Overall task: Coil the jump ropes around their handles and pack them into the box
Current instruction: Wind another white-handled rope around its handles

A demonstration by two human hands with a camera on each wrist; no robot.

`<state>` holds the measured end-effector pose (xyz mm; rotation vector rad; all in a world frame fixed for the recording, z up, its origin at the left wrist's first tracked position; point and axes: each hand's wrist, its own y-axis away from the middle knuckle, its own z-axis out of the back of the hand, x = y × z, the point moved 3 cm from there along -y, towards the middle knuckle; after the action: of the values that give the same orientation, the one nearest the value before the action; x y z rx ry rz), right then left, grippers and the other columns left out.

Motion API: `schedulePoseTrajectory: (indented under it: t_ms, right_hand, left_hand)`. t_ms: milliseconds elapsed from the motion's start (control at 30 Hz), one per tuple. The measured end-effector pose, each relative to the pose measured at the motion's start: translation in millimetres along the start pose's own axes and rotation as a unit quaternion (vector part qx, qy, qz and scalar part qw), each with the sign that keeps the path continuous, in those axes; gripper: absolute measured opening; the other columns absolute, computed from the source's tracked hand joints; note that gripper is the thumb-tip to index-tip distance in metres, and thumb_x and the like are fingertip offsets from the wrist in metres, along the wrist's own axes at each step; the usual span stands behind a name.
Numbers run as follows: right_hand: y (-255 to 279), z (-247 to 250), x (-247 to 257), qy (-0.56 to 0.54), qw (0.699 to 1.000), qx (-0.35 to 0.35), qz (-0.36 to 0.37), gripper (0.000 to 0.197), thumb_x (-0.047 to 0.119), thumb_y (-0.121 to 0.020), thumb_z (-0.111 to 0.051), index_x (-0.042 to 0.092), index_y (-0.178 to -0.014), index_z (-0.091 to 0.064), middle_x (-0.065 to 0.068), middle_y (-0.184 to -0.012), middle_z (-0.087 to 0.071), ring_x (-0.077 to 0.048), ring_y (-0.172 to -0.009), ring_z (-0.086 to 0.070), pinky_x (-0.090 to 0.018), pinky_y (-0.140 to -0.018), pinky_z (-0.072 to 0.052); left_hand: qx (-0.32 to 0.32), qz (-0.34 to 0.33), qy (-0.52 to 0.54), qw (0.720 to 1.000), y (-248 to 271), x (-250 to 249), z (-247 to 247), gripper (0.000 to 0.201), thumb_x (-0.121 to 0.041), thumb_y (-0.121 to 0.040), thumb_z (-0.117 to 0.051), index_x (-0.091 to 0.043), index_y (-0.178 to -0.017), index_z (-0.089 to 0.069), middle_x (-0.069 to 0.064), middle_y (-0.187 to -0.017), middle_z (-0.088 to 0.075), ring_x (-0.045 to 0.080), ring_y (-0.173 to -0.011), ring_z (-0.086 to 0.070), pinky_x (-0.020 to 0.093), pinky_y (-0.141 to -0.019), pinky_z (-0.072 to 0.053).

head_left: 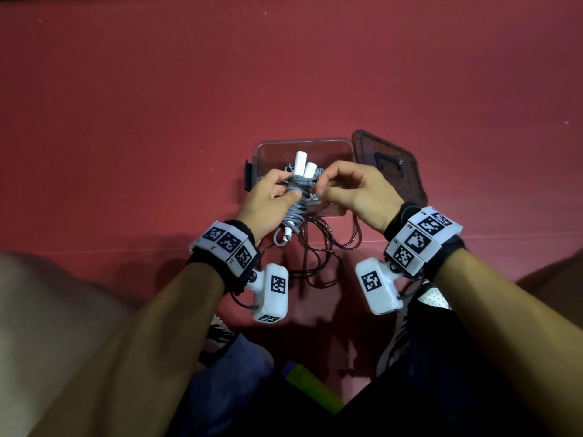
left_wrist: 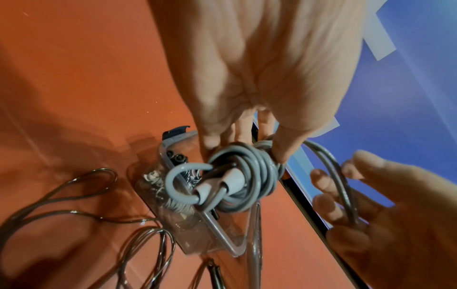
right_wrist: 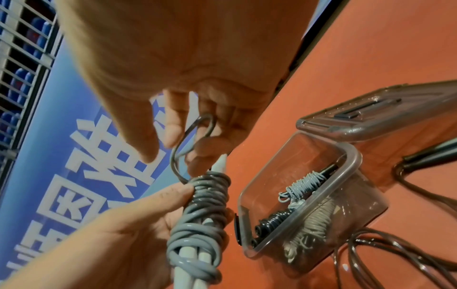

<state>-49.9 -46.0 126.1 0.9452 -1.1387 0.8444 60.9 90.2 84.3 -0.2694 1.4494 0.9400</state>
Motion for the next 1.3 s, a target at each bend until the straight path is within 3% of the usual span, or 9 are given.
schedulePoseTrajectory:
  t_ms: [200, 300, 467, 533, 600, 767, 900, 1033, 1300]
  right_hand:
    - [-8, 3, -17, 0.058, 0.997, -0.051, -0.027, 0.040, 0.033, -0.075, -0.084, 0.023, -0.078, -0.045, -0.005, -0.071, -0.066, -0.015, -0.062, -0.060, -0.031, -0.059, -0.049]
    - [-7, 1, -18, 0.057, 0.998, -0.034, -0.021, 0.031, 0.021, -0.081, -0.081, 0.018, -0.078, -0.050, 0.002, -0.066, -0.065, -0.012, -0.058, -0.058, -0.026, -0.057, -0.047]
    - [-4, -4, -8, 0.042, 0.999, -0.001, -0.019, 0.019, -0.012, -0.085, -0.063, 0.006, -0.086, -0.059, -0.023, -0.077, -0.067, -0.010, -0.058, -0.061, -0.012, -0.052, -0.044]
    - [-4, -2, -8, 0.039, 0.999, -0.012, -0.028, 0.017, -0.014, -0.087, -0.059, 0.002, -0.090, -0.061, -0.017, -0.078, -0.069, -0.008, -0.060, -0.065, -0.010, -0.052, -0.044]
    - [-6, 2, -11, 0.058, 0.997, -0.030, -0.035, 0.013, -0.009, -0.088, -0.064, 0.004, -0.090, -0.064, -0.006, -0.075, -0.071, 0.000, -0.054, -0.062, -0.013, -0.052, -0.046]
    - [-11, 11, -22, 0.124, 0.990, -0.069, -0.029, 0.016, 0.009, -0.082, -0.077, 0.020, -0.078, -0.067, -0.003, -0.075, -0.073, -0.015, -0.068, -0.068, -0.041, -0.073, -0.058]
    - [-12, 14, -27, 0.133, 0.987, -0.082, -0.021, 0.018, 0.017, -0.080, -0.080, 0.027, -0.075, -0.065, -0.003, -0.077, -0.073, -0.016, -0.072, -0.068, -0.046, -0.079, -0.058]
    - [-13, 15, -25, 0.143, 0.986, -0.079, -0.002, 0.020, 0.019, -0.082, -0.077, 0.029, -0.076, -0.061, -0.004, -0.080, -0.072, -0.027, -0.080, -0.069, -0.051, -0.082, -0.057]
    - [-14, 13, -28, 0.157, 0.984, -0.081, 0.030, 0.021, 0.017, -0.084, -0.073, 0.026, -0.076, -0.055, 0.006, -0.079, -0.068, -0.022, -0.080, -0.065, -0.052, -0.082, -0.055]
  left_hand:
    - [0.001, -0.039, -0.101, 0.994, 2, -3, -1, 0.033, -0.022, -0.094, -0.071, -0.022, -0.127, -0.063, 0.004, -0.112, -0.072, 0.020, -0.100, -0.070, 0.038, -0.093, -0.057]
    - [-0.001, -0.053, -0.111, 0.992, 3, -4, 0, 0.036, -0.025, -0.090, -0.077, -0.022, -0.124, -0.066, -0.002, -0.111, -0.071, 0.012, -0.103, -0.067, 0.030, -0.091, -0.055]
    - [0.011, -0.049, -0.107, 0.993, 3, -1, -2, 0.035, -0.025, -0.089, -0.078, -0.022, -0.123, -0.067, -0.001, -0.114, -0.072, 0.012, -0.102, -0.069, 0.034, -0.093, -0.058]
    - [0.010, -0.034, -0.106, 0.994, 0, 2, -1, 0.034, -0.019, -0.091, -0.074, -0.024, -0.123, -0.065, 0.001, -0.112, -0.070, 0.018, -0.100, -0.069, 0.040, -0.094, -0.057]
    - [0.007, -0.016, -0.092, 0.996, -1, 2, 0, 0.034, -0.011, -0.092, -0.070, -0.021, -0.124, -0.060, 0.002, -0.111, -0.068, 0.020, -0.098, -0.067, 0.040, -0.094, -0.056]
    - [0.029, -0.006, -0.024, 0.999, -1, 0, -3, 0.032, 0.003, -0.097, -0.058, -0.010, -0.127, -0.056, 0.012, -0.114, -0.068, 0.022, -0.096, -0.069, 0.041, -0.090, -0.058]
    - [0.047, 0.006, 0.023, 0.999, 0, -1, -5, 0.035, 0.007, -0.099, -0.051, -0.001, -0.133, -0.053, 0.020, -0.120, -0.067, 0.025, -0.102, -0.067, 0.039, -0.091, -0.056]
    - [0.049, 0.021, 0.069, 0.996, 0, 1, -4, 0.038, 0.007, -0.100, -0.048, 0.003, -0.137, -0.050, 0.026, -0.124, -0.066, 0.040, -0.113, -0.066, 0.052, -0.099, -0.053]
    - [0.071, 0.014, 0.106, 0.992, 3, 0, -4, 0.036, 0.007, -0.101, -0.045, -0.010, -0.132, -0.053, 0.030, -0.117, -0.067, 0.049, -0.108, -0.066, 0.056, -0.095, -0.055]
